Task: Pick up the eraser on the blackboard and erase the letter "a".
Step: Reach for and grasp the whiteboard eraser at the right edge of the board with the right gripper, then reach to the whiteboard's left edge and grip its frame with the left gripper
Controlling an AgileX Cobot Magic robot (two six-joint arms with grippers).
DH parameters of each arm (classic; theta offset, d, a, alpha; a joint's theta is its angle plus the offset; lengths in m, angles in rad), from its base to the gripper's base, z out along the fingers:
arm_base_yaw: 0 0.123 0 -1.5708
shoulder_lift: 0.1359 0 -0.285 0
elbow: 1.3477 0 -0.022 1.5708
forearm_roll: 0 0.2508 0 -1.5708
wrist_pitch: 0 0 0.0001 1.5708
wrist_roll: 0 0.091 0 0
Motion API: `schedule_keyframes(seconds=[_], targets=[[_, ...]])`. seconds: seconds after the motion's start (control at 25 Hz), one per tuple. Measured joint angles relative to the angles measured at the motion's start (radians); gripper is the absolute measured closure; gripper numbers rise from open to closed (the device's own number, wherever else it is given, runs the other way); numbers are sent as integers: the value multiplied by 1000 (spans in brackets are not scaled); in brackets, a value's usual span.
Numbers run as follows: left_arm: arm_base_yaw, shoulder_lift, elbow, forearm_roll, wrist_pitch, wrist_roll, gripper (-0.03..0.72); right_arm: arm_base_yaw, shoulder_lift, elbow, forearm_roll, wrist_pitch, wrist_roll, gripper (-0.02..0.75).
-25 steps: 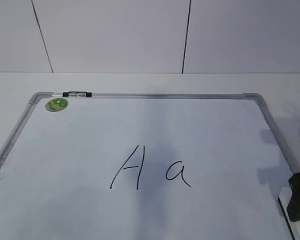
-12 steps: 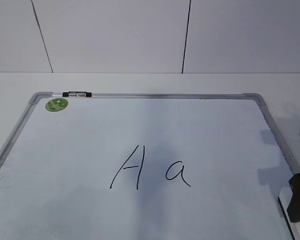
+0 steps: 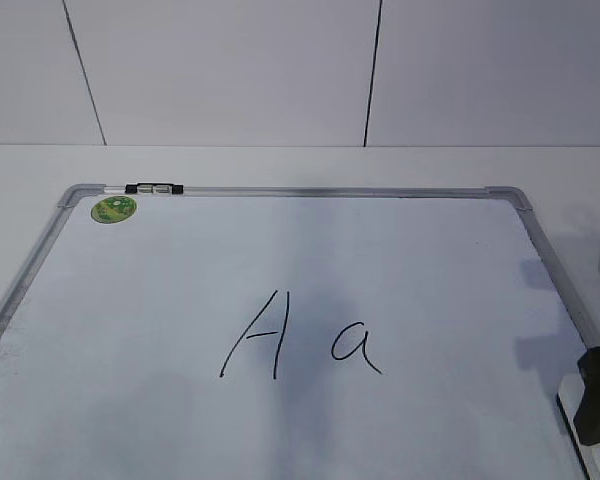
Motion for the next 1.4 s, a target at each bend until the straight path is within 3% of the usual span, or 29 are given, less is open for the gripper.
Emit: schedule_keyframes(seconds=[0.68,1.4], targets=[[0,0,0,0,0,0,447,0,60,0,0,2,0,132],[0,0,0,-2,0,0,448,0,60,0,0,2,-4,200]])
